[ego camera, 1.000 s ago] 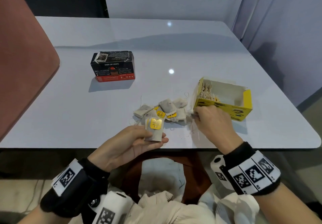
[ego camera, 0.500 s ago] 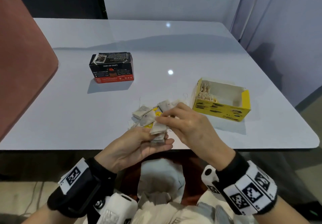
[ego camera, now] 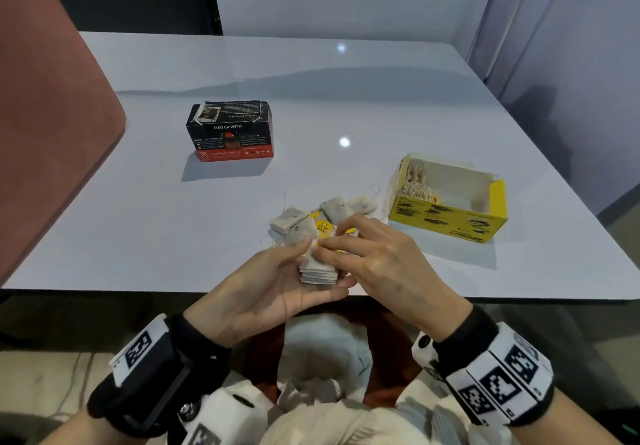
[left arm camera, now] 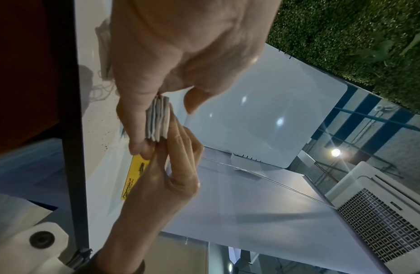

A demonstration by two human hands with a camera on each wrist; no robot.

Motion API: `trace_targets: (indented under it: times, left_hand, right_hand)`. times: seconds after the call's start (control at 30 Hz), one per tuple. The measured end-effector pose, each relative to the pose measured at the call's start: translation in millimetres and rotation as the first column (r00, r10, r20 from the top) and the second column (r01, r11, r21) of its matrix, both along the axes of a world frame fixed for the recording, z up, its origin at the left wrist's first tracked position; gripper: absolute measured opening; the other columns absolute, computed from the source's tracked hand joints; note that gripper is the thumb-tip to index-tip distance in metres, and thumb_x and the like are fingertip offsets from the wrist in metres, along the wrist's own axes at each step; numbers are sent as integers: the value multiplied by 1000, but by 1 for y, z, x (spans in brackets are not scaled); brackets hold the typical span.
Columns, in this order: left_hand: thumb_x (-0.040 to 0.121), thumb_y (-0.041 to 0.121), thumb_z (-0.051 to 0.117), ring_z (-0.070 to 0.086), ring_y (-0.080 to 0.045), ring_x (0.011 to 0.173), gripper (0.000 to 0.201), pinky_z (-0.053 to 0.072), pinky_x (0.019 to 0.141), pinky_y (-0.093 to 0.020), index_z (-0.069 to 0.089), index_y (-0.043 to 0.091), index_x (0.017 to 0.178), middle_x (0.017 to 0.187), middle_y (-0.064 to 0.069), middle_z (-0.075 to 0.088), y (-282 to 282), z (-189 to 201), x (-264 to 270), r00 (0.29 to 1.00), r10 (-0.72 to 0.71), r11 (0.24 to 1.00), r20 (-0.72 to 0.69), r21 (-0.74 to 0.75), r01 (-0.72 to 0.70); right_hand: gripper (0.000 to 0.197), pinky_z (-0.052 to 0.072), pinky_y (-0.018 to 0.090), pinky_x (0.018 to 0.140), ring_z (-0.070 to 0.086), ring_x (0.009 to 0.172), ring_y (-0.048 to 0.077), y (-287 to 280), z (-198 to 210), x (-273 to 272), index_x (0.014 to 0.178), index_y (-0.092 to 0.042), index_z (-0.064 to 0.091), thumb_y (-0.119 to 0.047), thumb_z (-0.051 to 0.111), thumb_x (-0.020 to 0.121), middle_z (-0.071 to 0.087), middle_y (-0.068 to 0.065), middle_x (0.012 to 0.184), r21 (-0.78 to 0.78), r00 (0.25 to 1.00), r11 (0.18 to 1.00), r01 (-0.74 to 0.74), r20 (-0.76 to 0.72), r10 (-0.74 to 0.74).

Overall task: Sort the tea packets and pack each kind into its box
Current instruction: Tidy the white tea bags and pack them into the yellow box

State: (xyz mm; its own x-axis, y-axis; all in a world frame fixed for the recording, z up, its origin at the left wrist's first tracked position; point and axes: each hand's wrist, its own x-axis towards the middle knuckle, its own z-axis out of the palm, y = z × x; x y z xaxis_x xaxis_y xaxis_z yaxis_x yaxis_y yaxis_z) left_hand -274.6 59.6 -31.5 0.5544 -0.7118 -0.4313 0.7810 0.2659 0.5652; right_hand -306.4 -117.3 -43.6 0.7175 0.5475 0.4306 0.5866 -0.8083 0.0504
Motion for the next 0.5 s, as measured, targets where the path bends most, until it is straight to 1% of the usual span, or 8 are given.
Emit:
trace_targets:
  times: [0.07, 0.13, 0.17, 0.2, 0.27, 0.33, 0.4, 0.5]
  left_hand:
    - [85, 12, 49, 66, -35, 98, 33, 52, 90, -43, 60, -6, 110, 104, -24, 65, 2, -2, -3, 998, -4, 998, 59, 68, 1]
    - [79, 4, 50, 70, -30, 87, 22, 56, 82, -38, 66, -8, 90, 89, -22, 67, 6, -2, -6, 995, -3, 992, 99, 125, -10]
    - [81, 1, 49, 71, -28, 84, 20, 57, 81, -37, 66, -7, 87, 86, -21, 67, 10, -2, -6, 994, 8, 988, 113, 154, -25]
    - [84, -2, 46, 71, -25, 83, 21, 57, 80, -36, 64, -9, 92, 86, -21, 67, 14, -4, -5, 992, 25, 982, 123, 181, -47]
    - [90, -6, 40, 71, -23, 82, 23, 56, 81, -35, 58, -12, 104, 89, -21, 67, 25, -8, -2, 987, 80, 969, 138, 221, -109]
    - [92, -6, 38, 71, -23, 82, 24, 56, 81, -35, 56, -14, 105, 89, -22, 67, 36, -10, 0, 980, 132, 955, 149, 245, -166]
    - [92, -7, 37, 71, -22, 78, 23, 57, 77, -33, 57, -15, 98, 86, -22, 68, 45, -10, 1, 968, 184, 936, 171, 272, -225]
    - [91, -5, 39, 70, -23, 77, 22, 57, 75, -31, 59, -13, 91, 84, -22, 67, 55, -8, 6, 945, 229, 906, 233, 303, -294]
  right_hand:
    - [27, 50, 27, 70, 56, 98, 15, 0, -3, 1, 104, -20, 70, -17, 52, 84, 69, -13, 102, 38, 997, 998, -50, -51, 52]
    - [38, 54, 35, 64, 55, 100, 15, -1, -4, 4, 108, -20, 68, 0, 54, 79, 69, -10, 103, 203, 988, 978, -43, -139, 72]
    - [42, 55, 38, 60, 54, 102, 16, -1, 1, 6, 111, -21, 67, 3, 53, 79, 68, -7, 103, 276, 979, 961, -1, -197, 58]
    - [44, 55, 41, 59, 52, 103, 17, -1, 7, 9, 114, -21, 66, 3, 53, 79, 67, -3, 102, 309, 966, 949, 59, -256, 23]
    - [44, 53, 45, 69, 47, 106, 19, 2, 21, 22, 123, -21, 60, -2, 56, 83, 66, -1, 109, 218, 915, 956, 195, -393, -97]
    - [45, 50, 42, 78, 43, 112, 19, 6, 28, 44, 130, -22, 54, -5, 51, 89, 62, -1, 118, 34, 859, 958, 283, -452, -238]
    - [40, 45, 35, 79, 45, 116, 21, 15, 30, 69, 129, -22, 53, -8, 46, 92, 59, 3, 122, -51, 827, 952, 300, -484, -287]
    - [32, 37, 32, 76, 51, 114, 28, 42, 34, 95, 123, -16, 55, -22, 48, 93, 56, 10, 120, -175, 825, 955, 240, -482, -296]
